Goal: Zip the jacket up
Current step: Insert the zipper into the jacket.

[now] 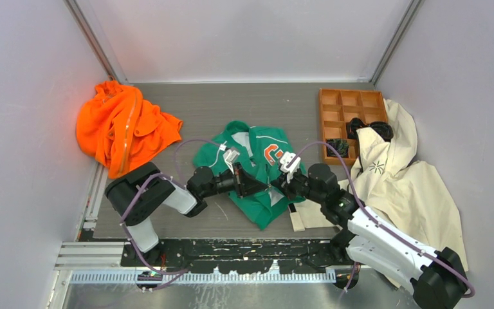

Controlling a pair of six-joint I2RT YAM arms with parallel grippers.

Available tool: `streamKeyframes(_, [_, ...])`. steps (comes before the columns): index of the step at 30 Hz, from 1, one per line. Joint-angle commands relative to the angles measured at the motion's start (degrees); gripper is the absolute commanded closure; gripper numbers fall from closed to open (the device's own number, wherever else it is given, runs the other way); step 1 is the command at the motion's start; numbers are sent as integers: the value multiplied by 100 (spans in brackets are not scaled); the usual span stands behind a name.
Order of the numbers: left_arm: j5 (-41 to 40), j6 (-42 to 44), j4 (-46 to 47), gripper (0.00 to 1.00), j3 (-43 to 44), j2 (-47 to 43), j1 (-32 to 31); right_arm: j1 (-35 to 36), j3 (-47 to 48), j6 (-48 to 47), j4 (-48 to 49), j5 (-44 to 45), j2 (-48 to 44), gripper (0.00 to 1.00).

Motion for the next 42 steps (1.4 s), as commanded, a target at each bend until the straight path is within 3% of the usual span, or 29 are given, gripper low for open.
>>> streamKeyframes(1, [247, -46, 414, 100, 121, 140, 4, -50, -136, -532, 904, -162, -169, 99])
streamKeyframes(11, [109, -59, 413, 100, 227, 758, 119, -109, -676, -1617, 1665, -329, 377, 99])
streamKeyframes(16, [66, -170, 413, 100, 363, 1195, 119, -152, -798, -2234, 1467, -486, 561, 97])
streamKeyframes(27, [148, -873, 377, 100, 544, 1637, 34, -232, -770, -2506, 1324, -328, 781, 99])
streamKeyframes(32, [132, -710, -690, 100, 702, 1453, -256, -225, -748, -2520, 1734, 90, 1135, 99])
streamKeyframes(40, [-18, -998, -726, 100, 711, 1632, -191, -285, -632, -2833, 948, -211, 1019, 99])
streamKeyframes(42, [-67, -1164, -646, 100, 708, 1687, -141, -295, -518, -2876, 568, -349, 921, 93])
